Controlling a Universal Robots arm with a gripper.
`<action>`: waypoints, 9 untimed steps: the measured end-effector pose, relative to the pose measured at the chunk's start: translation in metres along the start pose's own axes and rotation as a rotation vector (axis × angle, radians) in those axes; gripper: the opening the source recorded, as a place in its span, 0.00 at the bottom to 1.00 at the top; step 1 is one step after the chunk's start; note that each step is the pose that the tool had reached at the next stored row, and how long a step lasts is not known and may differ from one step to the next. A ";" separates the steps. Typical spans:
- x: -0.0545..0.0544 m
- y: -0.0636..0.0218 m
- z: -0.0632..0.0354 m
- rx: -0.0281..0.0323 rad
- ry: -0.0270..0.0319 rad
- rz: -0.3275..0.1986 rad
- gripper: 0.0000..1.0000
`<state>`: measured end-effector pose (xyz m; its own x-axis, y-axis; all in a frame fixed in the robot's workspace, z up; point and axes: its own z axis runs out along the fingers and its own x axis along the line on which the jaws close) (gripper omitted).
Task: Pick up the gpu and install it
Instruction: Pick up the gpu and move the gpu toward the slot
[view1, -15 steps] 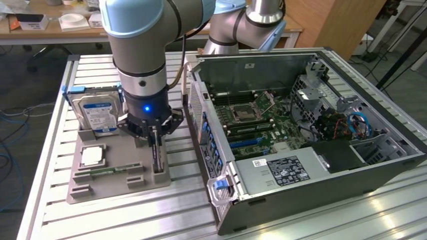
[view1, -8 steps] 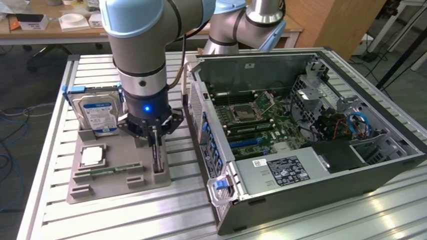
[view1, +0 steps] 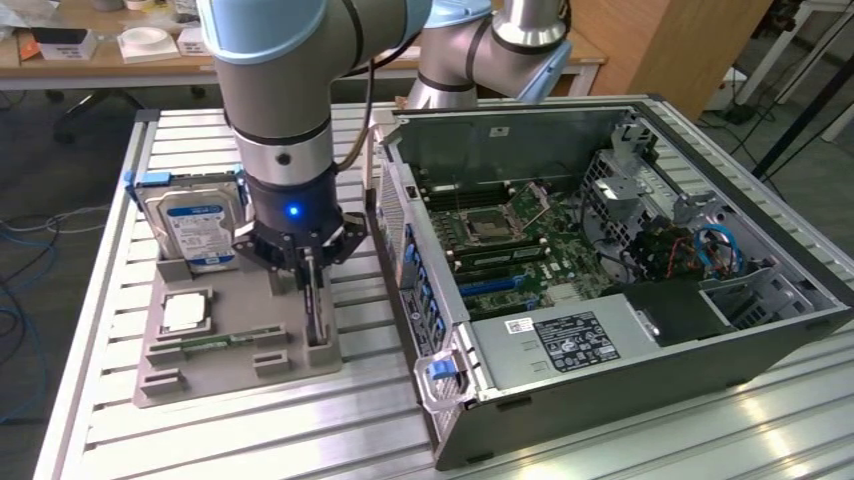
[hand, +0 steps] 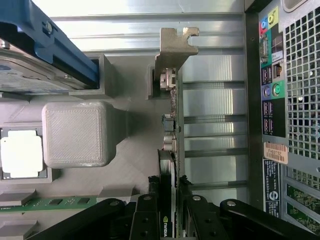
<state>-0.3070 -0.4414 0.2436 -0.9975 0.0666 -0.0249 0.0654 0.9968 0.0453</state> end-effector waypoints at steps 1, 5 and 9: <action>0.000 0.0001 -0.0016 0.0000 0.0000 0.000 0.26; 0.000 0.0003 -0.0062 -0.0004 -0.0002 0.000 0.26; 0.000 0.0003 -0.0065 -0.0009 -0.0001 0.000 0.26</action>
<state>-0.3073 -0.4414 0.2501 -0.9975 0.0665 -0.0250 0.0653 0.9968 0.0462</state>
